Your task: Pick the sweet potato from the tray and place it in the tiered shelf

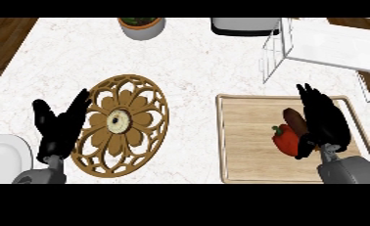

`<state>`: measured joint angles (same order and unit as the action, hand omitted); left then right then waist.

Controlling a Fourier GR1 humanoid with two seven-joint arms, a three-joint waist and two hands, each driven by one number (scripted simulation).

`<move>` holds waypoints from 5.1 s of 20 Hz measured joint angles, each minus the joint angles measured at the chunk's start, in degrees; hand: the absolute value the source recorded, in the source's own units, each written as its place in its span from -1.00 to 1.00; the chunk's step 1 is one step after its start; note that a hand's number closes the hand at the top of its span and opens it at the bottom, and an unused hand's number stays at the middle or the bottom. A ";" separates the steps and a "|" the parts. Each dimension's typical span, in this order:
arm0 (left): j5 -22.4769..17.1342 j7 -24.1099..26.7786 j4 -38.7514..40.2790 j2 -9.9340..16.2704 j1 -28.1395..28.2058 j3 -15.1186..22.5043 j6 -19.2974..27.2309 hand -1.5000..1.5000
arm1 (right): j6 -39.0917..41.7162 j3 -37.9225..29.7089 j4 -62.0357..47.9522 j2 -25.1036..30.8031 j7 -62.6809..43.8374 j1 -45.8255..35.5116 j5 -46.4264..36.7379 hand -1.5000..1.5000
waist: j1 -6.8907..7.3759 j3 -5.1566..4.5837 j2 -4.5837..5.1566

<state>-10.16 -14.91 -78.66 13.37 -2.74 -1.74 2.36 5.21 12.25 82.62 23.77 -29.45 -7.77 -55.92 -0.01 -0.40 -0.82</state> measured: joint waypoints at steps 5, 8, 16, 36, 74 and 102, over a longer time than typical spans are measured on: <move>-0.14 -0.67 -0.37 0.34 -0.12 -0.34 -0.64 0.00 | 6.00 2.87 -1.89 1.67 3.94 -0.89 -0.32 1.00 | 0.49 -0.52 -0.22; -0.02 0.02 -0.04 0.26 0.03 -0.64 -1.09 0.00 | 6.17 3.07 -2.61 0.57 5.57 -1.37 -0.29 1.00 | 0.37 -0.61 -0.35; 0.58 -1.09 -1.27 -0.28 0.62 -0.90 -0.45 0.00 | 3.71 4.56 1.67 0.15 10.20 1.00 -2.89 1.00 | -0.28 -0.66 -0.28; 1.42 -1.23 -1.73 -1.49 1.29 -1.13 -0.15 0.00 | 14.38 -16.40 37.70 -5.30 -6.55 -7.10 22.79 1.00 | -0.75 0.65 0.23; 2.87 -1.86 -0.80 -2.35 -1.17 -2.29 -2.46 0.00 | 12.11 -28.92 -27.47 21.42 14.17 -50.04 24.38 1.00 | 1.55 0.67 1.02; 3.74 -2.26 -1.45 -3.07 -0.97 -2.72 -3.32 0.00 | -0.24 -33.13 -58.28 23.58 29.82 -63.32 21.26 -1.00 | 1.63 0.69 1.11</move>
<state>-6.42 -17.17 -80.11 10.29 -3.71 -4.46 -0.96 4.98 -20.87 24.34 47.35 0.37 -71.09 -34.67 1.62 0.29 0.29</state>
